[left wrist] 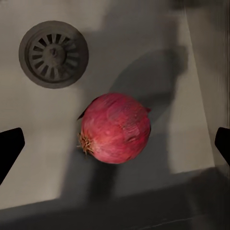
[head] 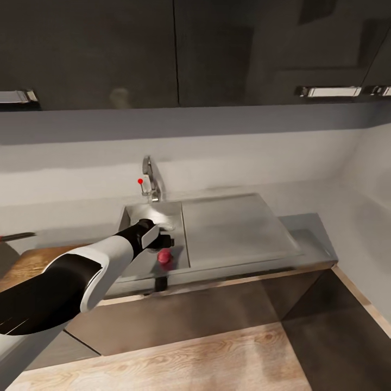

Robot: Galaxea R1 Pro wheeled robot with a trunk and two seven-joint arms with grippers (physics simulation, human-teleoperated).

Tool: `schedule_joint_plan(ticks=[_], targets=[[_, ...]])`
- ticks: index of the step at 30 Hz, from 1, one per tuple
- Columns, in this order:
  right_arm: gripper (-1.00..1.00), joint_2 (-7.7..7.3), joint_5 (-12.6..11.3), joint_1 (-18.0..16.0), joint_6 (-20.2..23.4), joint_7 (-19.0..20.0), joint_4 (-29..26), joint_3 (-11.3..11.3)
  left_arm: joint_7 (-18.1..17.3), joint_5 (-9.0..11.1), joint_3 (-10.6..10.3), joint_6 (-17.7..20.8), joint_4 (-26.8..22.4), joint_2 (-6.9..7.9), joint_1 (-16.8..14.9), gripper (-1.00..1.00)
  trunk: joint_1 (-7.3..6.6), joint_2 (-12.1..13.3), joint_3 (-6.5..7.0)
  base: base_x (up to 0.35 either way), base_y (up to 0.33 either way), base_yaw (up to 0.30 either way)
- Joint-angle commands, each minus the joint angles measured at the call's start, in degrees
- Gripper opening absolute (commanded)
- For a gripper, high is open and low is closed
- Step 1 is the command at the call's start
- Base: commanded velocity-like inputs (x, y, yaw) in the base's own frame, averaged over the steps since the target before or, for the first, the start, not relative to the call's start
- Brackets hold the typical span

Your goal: In the kitchen, take the Vidalia onion out of the sink, dice it on the chopping board with the paring knife, put the diced onion into the bowl on the countertop, then place both the paring knife and the chopping board into the sink.

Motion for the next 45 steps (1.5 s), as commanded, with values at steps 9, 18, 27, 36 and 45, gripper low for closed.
schedule_joint_plan(ticks=[9, 18, 27, 36, 45], targets=[[1.00, 0.05, 0.63, -0.03, -0.06, -0.59, -0.01, -0.03, 0.34, 0.53, -0.27, 0.01, 0.75, 0.14, -0.06, 1.00, 0.05, -0.11, -0.16, 0.040, -0.026, 0.000], [1.00, 0.04, 0.63, -0.03, -0.06, -0.59, -0.01, -0.08, 0.34, 0.50, -0.27, -1.80, 2.00, 0.16, -0.06, 1.00, 0.05, -0.11, -0.20, 0.001, 0.000, 0.000], [1.00, 0.03, 0.63, -0.03, -0.06, -0.59, -0.01, -0.12, 0.34, 0.50, -0.27, -1.85, 2.07, 0.16, -0.06, 1.00, 0.05, -0.11, -0.53, 0.000, 0.000, 0.000], [1.00, 0.02, 0.63, -0.03, -0.06, -0.59, -0.01, -0.11, 0.34, 0.50, -0.27, -1.85, 2.07, 0.15, -0.06, 1.00, 0.05, -0.11, -1.06, 0.033, 0.000, 0.000], [1.00, 0.02, 0.63, -0.03, -0.06, -0.59, -0.01, -0.10, 0.34, 0.50, -0.27, -1.85, 2.31, 0.16, -0.06, 1.00, 0.05, -0.11, -1.61, 0.093, 0.000, 0.000]])
